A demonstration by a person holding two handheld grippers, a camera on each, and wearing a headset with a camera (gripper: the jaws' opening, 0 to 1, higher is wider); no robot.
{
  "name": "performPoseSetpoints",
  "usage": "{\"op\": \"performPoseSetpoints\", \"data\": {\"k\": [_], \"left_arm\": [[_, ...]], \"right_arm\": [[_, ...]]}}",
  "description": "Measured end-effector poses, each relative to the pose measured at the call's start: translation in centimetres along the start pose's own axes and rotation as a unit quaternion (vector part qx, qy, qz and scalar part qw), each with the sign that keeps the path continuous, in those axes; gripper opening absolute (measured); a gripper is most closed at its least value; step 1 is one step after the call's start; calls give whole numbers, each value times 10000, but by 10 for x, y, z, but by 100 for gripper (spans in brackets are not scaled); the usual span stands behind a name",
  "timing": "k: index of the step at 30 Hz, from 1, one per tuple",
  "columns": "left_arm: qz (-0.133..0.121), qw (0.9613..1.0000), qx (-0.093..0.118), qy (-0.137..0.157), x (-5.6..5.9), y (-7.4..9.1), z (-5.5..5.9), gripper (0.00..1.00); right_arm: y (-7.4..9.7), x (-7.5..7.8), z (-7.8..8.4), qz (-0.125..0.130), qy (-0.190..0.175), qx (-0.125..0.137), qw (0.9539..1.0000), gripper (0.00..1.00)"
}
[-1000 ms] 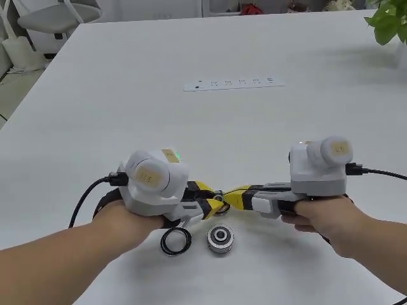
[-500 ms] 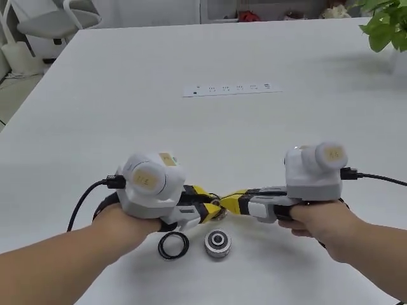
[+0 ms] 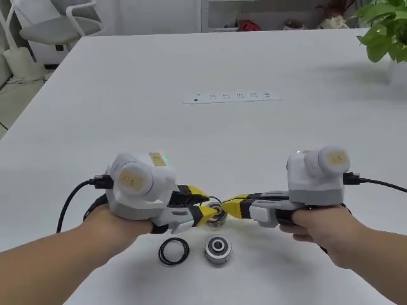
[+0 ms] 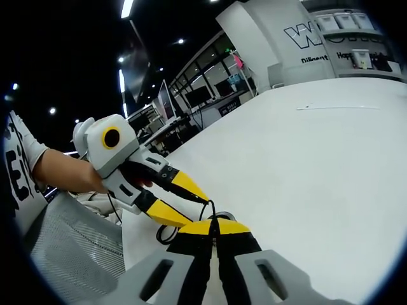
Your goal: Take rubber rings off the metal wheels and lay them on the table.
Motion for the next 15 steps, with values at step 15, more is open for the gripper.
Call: {"op": "performPoseSetpoints", "data": {"k": [15], "left_arm": [[19,9998,184,13,9,27,-1,31]], "right_arm": [[2,-13,-7,-99,165,8,9998,0]]}}
Point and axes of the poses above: the centre of the closed fingertips' face, and the gripper's own axes: y roughly backward along the fingers, x roughly to its right, z roughly out of its underside, the point moved 8 cm from there along y, roughly backward along the fingers, and after that the axes turned 7 degrees about z, right-handed, at the moved point
